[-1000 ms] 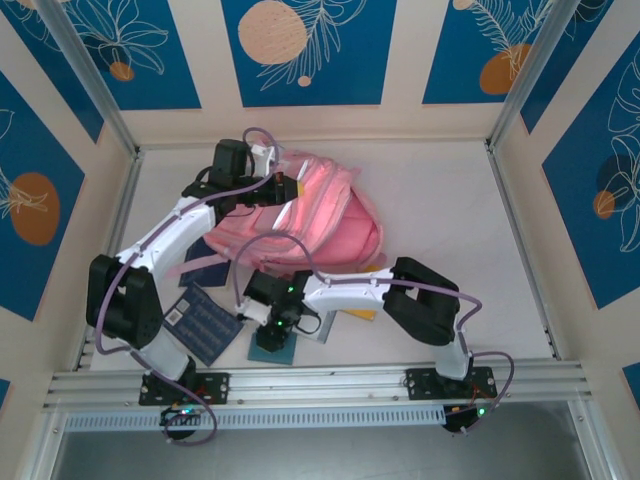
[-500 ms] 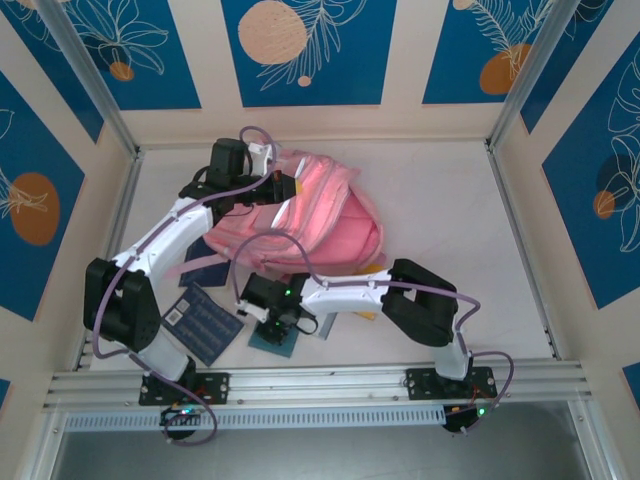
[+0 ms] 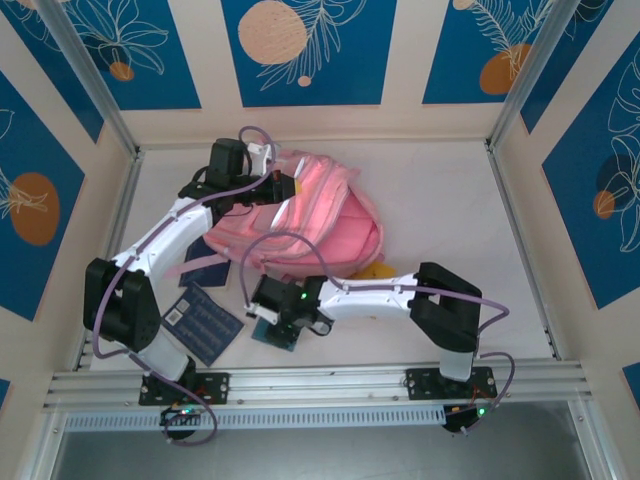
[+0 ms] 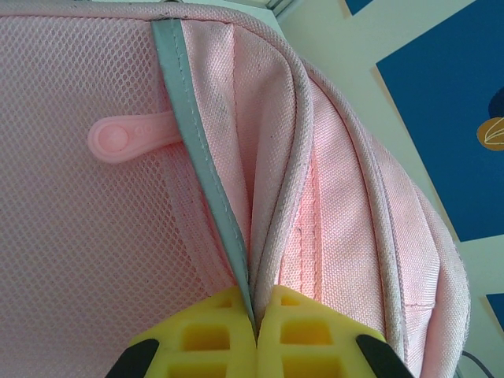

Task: Pack the student bag
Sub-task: Pick up the personal item from the bottom-center of the table.

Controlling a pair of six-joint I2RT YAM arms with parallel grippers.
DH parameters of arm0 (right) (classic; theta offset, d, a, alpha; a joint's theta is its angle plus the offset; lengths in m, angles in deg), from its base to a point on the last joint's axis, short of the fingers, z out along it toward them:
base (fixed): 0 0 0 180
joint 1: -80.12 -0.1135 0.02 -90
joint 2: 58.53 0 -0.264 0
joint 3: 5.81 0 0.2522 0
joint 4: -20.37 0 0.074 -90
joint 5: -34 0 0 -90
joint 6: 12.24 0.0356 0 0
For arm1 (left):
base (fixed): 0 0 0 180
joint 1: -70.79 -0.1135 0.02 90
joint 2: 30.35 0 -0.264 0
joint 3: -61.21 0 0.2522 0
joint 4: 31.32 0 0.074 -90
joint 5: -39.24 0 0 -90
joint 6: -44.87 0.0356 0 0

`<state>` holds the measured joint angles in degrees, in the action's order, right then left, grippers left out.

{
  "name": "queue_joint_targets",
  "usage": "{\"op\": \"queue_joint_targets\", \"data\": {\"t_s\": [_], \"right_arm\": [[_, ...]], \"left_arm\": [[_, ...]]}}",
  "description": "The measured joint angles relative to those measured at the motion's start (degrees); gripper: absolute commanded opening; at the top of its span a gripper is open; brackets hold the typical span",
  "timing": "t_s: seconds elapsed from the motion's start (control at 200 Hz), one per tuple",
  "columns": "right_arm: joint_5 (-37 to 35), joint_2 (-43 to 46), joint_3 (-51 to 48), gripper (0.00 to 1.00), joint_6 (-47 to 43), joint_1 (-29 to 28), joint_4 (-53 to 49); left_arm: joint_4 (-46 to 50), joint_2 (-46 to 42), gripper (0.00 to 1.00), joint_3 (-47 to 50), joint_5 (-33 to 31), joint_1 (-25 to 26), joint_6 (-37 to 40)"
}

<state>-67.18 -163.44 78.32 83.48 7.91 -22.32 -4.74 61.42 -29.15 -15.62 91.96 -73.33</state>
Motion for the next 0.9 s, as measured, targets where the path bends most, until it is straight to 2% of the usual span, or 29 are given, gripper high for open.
{"op": "queue_joint_targets", "data": {"t_s": [0.12,0.265,0.61,0.675,0.78,0.795,0.9], "right_arm": [[-0.02,-1.14,0.09,0.51,-0.85,-1.99,-0.79],[-0.94,-3.26,0.96,0.51,-1.14,-3.21,-1.57],[-7.80,-6.05,3.41,0.39,-1.33,-4.52,-3.52],[-9.29,-6.29,3.52,0.33,-1.53,-4.96,-3.65],[-10.78,-6.32,3.76,0.17,-2.21,-5.64,-3.74],[-10.93,-6.34,3.78,0.13,-2.08,-5.73,-3.67],[-11.13,-6.08,3.87,0.00,-2.47,-5.97,-3.54]], "left_arm": [[0.00,0.00,0.00,0.00,0.02,0.00,0.00],[0.00,0.00,0.00,0.00,0.02,-0.04,-0.22],[0.00,0.00,0.00,0.02,0.09,-0.04,-0.39],[0.00,0.00,0.00,0.02,0.22,-0.04,-0.42],[-0.02,0.00,0.00,0.07,0.26,-0.04,-0.42],[0.00,0.00,0.00,0.07,0.26,-0.04,-0.42],[0.00,0.00,0.00,0.07,0.28,-0.04,-0.42]]}}
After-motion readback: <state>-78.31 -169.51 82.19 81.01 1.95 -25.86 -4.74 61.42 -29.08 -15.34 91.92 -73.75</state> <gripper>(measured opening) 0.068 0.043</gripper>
